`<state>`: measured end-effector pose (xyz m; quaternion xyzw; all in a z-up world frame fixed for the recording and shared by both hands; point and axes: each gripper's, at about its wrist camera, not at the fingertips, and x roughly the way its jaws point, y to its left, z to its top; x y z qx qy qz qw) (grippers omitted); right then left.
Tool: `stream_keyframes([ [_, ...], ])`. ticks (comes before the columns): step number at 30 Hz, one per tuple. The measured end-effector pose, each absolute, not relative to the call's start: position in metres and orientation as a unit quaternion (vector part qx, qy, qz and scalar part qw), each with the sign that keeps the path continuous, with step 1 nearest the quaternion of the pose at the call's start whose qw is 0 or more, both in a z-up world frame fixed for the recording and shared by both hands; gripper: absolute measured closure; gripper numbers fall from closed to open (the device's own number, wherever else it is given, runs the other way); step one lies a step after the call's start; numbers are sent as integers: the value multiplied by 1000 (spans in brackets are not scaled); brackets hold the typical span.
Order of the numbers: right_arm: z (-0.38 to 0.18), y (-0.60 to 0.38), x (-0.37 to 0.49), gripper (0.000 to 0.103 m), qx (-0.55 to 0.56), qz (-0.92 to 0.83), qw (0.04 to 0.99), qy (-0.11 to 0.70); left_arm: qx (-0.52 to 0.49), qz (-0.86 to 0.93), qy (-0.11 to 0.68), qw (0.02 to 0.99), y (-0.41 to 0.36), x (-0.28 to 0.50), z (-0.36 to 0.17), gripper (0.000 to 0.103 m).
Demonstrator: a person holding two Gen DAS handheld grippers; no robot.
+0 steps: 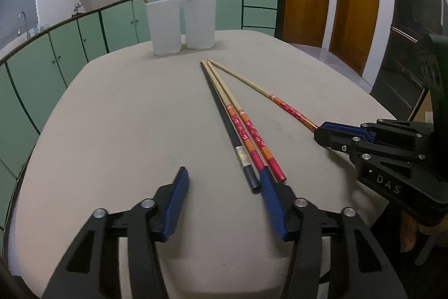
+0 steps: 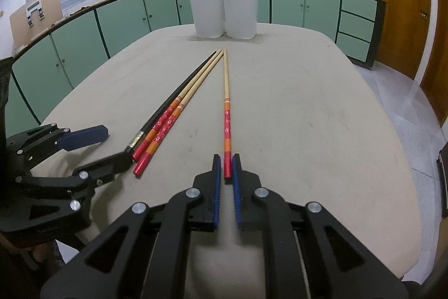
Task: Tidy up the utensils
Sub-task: 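Grasp a red-patterned chopstick with the right tool while the left tool grasps a black chopstick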
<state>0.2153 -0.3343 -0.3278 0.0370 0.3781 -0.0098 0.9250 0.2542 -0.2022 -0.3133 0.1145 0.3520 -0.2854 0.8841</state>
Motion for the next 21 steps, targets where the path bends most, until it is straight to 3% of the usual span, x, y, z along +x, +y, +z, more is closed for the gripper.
stream_keyframes([
  [5, -328, -333, 214, 98, 27, -41, 926, 373, 91, -279, 355, 888, -190, 260, -313, 97],
  [16, -328, -328, 204, 94, 25, -71, 927, 369, 76, -215, 362, 904, -170, 265, -313, 96],
  [19, -327, -326, 203, 93, 27, -58, 929, 365, 86, -217, 357, 905, -171, 264, -313, 82],
  [21, -329, -328, 203, 91, 28, -61, 928, 367, 88, -222, 354, 904, -171, 264, -314, 79],
])
